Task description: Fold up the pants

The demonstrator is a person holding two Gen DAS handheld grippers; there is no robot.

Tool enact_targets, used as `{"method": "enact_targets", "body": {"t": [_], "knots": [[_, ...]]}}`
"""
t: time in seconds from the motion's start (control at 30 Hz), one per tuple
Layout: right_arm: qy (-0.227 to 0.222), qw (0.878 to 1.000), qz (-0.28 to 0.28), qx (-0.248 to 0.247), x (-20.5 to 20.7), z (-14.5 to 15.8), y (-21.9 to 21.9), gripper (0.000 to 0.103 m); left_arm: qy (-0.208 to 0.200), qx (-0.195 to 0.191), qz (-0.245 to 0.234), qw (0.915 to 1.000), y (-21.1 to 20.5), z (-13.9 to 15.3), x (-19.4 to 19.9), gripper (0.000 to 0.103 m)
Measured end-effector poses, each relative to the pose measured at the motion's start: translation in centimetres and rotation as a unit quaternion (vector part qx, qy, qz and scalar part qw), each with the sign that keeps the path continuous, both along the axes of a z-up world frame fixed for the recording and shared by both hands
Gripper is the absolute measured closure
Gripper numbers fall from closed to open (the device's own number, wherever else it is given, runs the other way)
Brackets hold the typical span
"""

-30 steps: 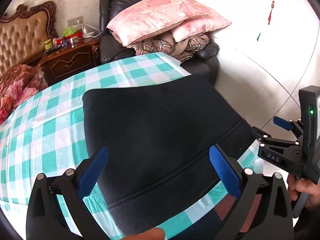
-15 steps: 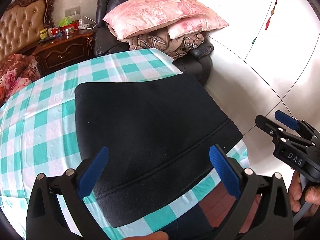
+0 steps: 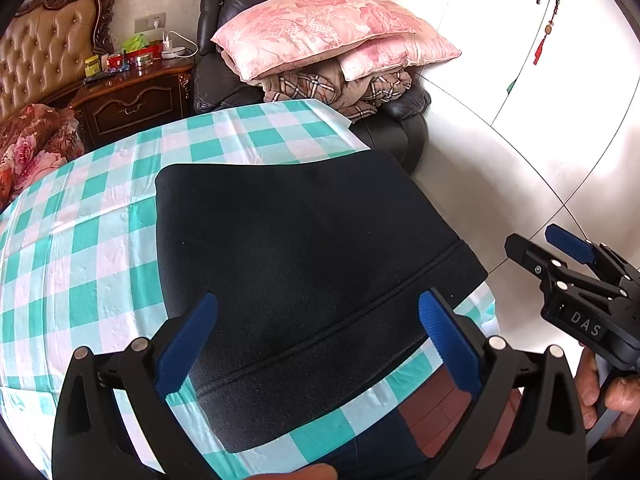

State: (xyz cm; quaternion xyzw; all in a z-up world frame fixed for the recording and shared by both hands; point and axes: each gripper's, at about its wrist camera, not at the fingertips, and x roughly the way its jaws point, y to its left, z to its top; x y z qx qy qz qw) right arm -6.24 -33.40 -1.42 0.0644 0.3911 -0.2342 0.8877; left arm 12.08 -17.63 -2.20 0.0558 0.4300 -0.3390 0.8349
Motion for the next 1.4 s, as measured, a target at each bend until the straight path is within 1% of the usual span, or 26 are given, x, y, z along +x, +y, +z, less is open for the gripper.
{"method": "enact_targets", "body": {"t": [0.9,1.1,1.17,1.27,1.4], "knots": [[0.002,1.0,0.001,0.0,0.04,-0.36,-0.06,0.031,0.0,0.001,-0.001,1.0,-0.15,0.03,-0.01,0.002],[0.002,1.0,0.001,0.0,0.06,-0.37,-0.08,0.031,-0.017,-0.001,-0.002,0.9999,-0.45,-0.06,-0.57,0.002],[0.002,1.0,0.001,0.0,0.04,-0.36,-0.06,0.031,-0.012,-0.007,-0.008,0.9999,-0.62,-0.21,-0.63,0.002],[0.002,1.0,0.0,0.0,0.01,-0.36,-0.07,0.031,-0.017,-0.007,-0.013,0.9998,-0.91,-0.2,-0.76,0.002],[0.0,1.0,-0.006,-0.002,-0.19,-0.69,-0.22,0.031,-0.009,-0.006,-0.004,0.9999,-0.66,-0.39,-0.33,0.002]]}}
